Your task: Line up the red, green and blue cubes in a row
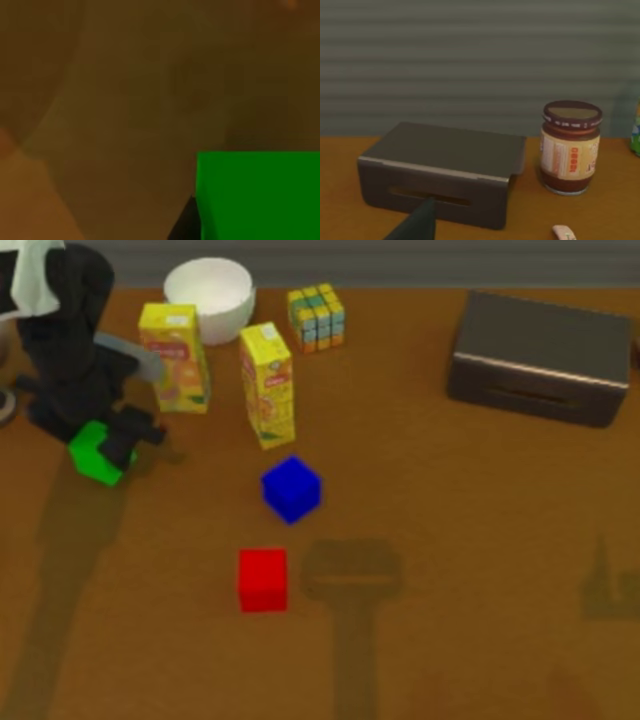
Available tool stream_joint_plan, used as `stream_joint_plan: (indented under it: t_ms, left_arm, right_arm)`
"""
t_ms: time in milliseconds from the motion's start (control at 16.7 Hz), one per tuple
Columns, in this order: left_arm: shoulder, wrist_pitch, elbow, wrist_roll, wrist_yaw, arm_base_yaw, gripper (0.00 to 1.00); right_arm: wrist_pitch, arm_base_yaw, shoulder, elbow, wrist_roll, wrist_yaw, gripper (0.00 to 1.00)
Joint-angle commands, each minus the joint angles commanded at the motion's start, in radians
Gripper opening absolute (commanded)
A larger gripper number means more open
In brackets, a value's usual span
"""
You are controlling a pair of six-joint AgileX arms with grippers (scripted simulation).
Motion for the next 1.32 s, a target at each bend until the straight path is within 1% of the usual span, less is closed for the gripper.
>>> stream_joint_plan:
  t_ms: [180,300,600,720,840,960,1140,1320]
  left_arm:
    - [-0.033,-0.107,0.065,-0.001,-0.002,0.009,0.00]
    - [-0.053,-0.151,0.095,-0.003,-0.004,0.013,0.00]
    - [-0.053,-0.155,0.098,-0.002,-0.004,0.008,0.00]
    - [-0.055,-0.156,0.096,-0.032,-0.004,-0.010,0.00]
    - [-0.061,-0.156,0.091,-0.097,-0.005,-0.049,0.00]
    - [-0.070,-0.157,0.082,-0.192,-0.007,-0.108,0.00]
    - [-0.089,-0.159,0.062,-0.372,-0.010,-0.217,0.00]
    - [-0.113,-0.160,0.034,-0.582,-0.014,-0.343,0.00]
  right_arm:
    - [0.000,0.000,0.000,0.000,0.000,0.000,1.00]
    - [0.000,0.000,0.000,0.000,0.000,0.000,1.00]
    - [0.000,0.000,0.000,0.000,0.000,0.000,1.00]
    - [0.000,0.000,0.000,0.000,0.000,0.000,1.00]
    - [0.000,0.000,0.000,0.000,0.000,0.000,1.00]
    - [0.000,0.000,0.000,0.000,0.000,0.000,1.00]
    - [0.000,0.000,0.000,0.000,0.000,0.000,1.00]
    - [0.000,0.000,0.000,0.000,0.000,0.000,1.00]
